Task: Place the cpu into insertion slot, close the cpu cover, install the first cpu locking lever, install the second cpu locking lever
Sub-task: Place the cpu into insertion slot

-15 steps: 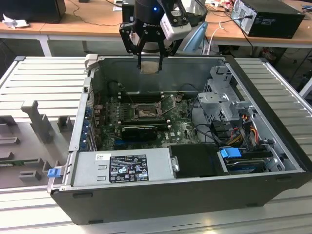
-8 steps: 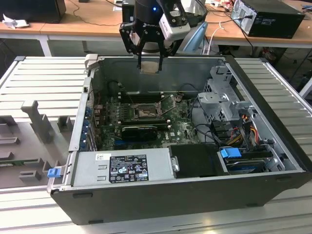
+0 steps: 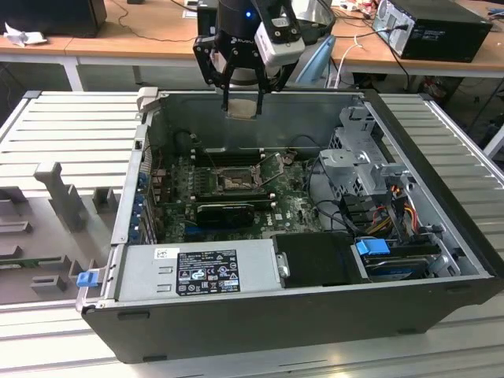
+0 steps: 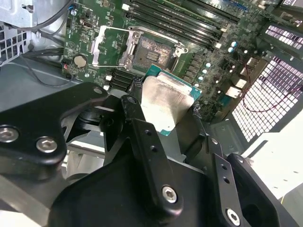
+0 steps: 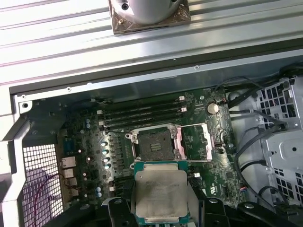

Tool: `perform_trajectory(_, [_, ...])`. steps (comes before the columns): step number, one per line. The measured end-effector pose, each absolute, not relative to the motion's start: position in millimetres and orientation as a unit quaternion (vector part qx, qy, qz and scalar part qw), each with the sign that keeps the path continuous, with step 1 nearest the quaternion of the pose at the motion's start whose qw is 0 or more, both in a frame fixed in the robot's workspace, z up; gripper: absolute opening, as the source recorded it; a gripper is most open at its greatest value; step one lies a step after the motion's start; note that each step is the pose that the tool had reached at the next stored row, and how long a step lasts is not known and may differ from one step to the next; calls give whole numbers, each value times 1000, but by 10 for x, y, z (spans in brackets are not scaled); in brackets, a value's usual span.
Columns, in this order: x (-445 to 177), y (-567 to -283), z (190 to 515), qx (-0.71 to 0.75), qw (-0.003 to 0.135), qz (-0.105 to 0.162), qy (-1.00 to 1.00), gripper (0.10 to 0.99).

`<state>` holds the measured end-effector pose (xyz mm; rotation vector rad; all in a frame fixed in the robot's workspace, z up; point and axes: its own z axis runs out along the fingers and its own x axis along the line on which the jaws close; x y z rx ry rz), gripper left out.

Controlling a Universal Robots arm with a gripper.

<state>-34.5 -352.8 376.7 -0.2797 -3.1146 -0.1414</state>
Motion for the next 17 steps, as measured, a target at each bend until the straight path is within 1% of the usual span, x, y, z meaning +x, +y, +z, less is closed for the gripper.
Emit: perform_trajectory(17, [-345, -3528, 3767, -110, 5, -45, -993, 529])
